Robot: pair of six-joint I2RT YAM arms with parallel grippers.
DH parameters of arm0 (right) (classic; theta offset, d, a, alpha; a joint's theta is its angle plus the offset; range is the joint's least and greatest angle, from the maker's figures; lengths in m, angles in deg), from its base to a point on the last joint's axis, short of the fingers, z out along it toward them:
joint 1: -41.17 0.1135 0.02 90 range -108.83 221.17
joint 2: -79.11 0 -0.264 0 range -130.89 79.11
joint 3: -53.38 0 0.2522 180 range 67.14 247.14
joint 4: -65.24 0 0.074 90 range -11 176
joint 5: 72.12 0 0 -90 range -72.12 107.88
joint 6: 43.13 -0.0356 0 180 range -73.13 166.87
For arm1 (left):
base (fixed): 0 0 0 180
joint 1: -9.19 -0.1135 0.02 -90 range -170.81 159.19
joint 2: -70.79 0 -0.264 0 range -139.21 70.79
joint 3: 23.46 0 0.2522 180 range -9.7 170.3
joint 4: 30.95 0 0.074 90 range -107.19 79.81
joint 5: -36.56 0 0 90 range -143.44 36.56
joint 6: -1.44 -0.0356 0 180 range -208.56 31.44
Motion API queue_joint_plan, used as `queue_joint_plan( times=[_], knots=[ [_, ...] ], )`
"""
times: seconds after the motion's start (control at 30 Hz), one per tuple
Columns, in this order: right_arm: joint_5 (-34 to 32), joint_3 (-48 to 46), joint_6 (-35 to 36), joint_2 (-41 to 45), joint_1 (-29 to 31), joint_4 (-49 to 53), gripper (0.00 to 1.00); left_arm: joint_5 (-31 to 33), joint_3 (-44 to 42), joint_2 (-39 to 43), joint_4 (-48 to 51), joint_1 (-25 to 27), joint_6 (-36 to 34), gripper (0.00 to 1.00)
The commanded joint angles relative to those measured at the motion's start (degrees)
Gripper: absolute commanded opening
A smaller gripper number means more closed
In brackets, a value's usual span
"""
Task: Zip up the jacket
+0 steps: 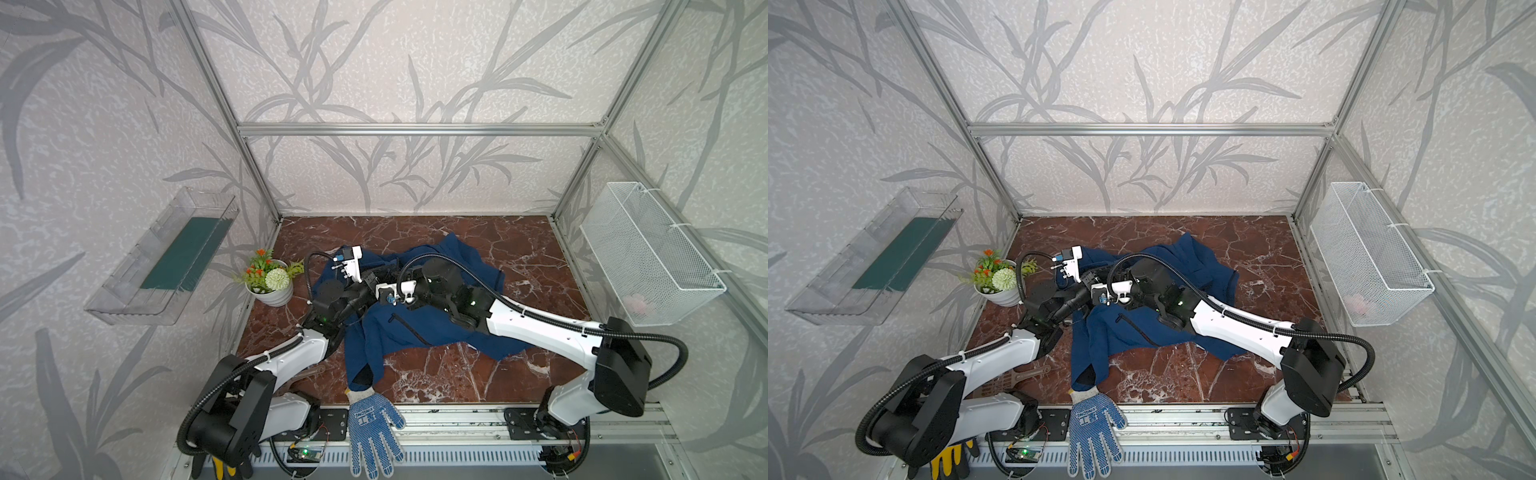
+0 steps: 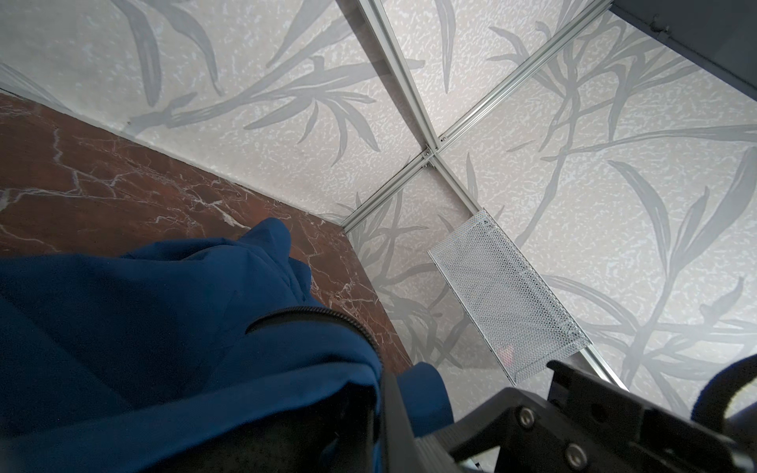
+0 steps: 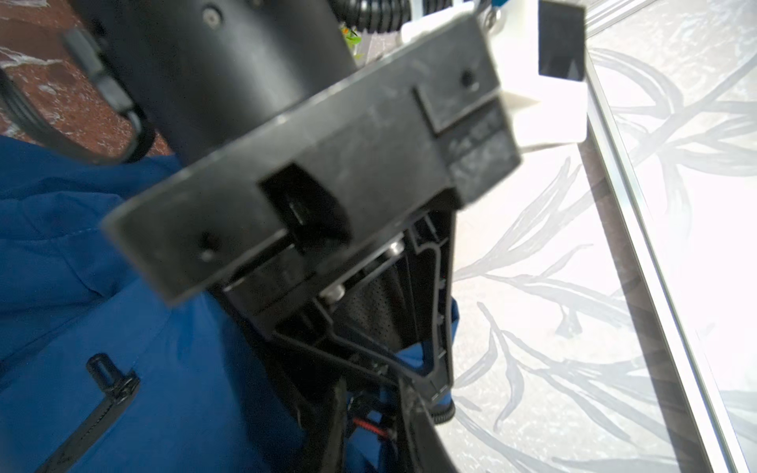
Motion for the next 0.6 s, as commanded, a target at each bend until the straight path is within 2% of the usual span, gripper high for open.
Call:
queue_joint_plan(
  times=[0.0, 0.23, 0.27, 0.47, 0.57],
  knots=[
    [-0.6, 0.7, -0.9, 1.4, 0.2, -1.1, 0.18, 0.1, 0.2, 1.7, -1.7, -0.3, 0.1, 0.0],
    [-1.2, 0.9, -2.4, 1.7, 0.2, -0.6, 0.0, 0.3, 0.2, 1.9, -1.5, -0.2, -0.5, 0.0],
    [-1.6, 0.9, -3.1, 1.7, 0.2, -0.8, 0.0, 0.3, 0.1, 2.0, -1.4, -0.2, -0.9, 0.0],
    [0.9, 2.0, -14.6, 2.9, -1.9, 3.0, 0.0, 0.4, 0.3, 5.4, 4.7, -0.2, -5.9, 0.0],
    [5.7, 2.0, -25.9, 3.7, -5.3, 4.4, 0.0, 0.8, 0.4, 7.6, 9.4, -0.2, -9.0, 0.0]
  ],
)
